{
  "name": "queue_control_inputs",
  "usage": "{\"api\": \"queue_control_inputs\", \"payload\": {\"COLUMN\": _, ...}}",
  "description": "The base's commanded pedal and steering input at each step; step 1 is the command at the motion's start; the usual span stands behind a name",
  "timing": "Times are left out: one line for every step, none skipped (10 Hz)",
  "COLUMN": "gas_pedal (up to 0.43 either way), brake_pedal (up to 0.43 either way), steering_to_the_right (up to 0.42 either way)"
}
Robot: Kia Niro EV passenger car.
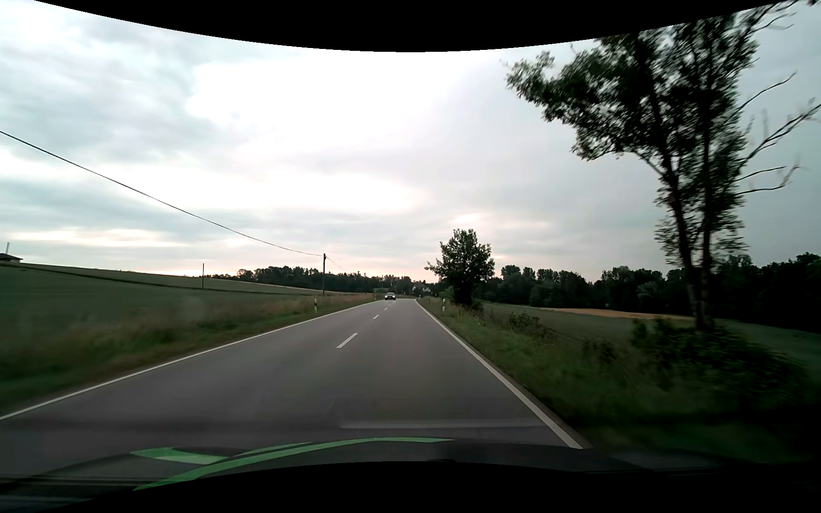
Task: Follow the waypoints while adhering to traffic rules and regulations
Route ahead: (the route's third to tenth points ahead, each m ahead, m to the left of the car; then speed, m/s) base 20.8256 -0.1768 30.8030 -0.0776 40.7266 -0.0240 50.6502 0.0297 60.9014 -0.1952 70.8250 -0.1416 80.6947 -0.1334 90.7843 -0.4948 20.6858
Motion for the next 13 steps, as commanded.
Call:
{"api": "queue_control_inputs", "payload": {"gas_pedal": 0.130, "brake_pedal": 0.000, "steering_to_the_right": -0.005}}
{"api": "queue_control_inputs", "payload": {"gas_pedal": 0.130, "brake_pedal": 0.000, "steering_to_the_right": -0.005}}
{"api": "queue_control_inputs", "payload": {"gas_pedal": 0.118, "brake_pedal": 0.000, "steering_to_the_right": -0.005}}
{"api": "queue_control_inputs", "payload": {"gas_pedal": 0.118, "brake_pedal": 0.000, "steering_to_the_right": -0.004}}
{"api": "queue_control_inputs", "payload": {"gas_pedal": 0.118, "brake_pedal": 0.000, "steering_to_the_right": -0.004}}
{"api": "queue_control_inputs", "payload": {"gas_pedal": 0.118, "brake_pedal": 0.000, "steering_to_the_right": -0.004}}
{"api": "queue_control_inputs", "payload": {"gas_pedal": 0.118, "brake_pedal": 0.000, "steering_to_the_right": -0.004}}
{"api": "queue_control_inputs", "payload": {"gas_pedal": 0.118, "brake_pedal": 0.000, "steering_to_the_right": -0.004}}
{"api": "queue_control_inputs", "payload": {"gas_pedal": 0.110, "brake_pedal": 0.000, "steering_to_the_right": -0.003}}
{"api": "queue_control_inputs", "payload": {"gas_pedal": 0.110, "brake_pedal": 0.000, "steering_to_the_right": -0.002}}
{"api": "queue_control_inputs", "payload": {"gas_pedal": 0.110, "brake_pedal": 0.000, "steering_to_the_right": -0.002}}
{"api": "queue_control_inputs", "payload": {"gas_pedal": 0.110, "brake_pedal": 0.000, "steering_to_the_right": -0.002}}
{"api": "queue_control_inputs", "payload": {"gas_pedal": 0.110, "brake_pedal": 0.000, "steering_to_the_right": -0.001}}
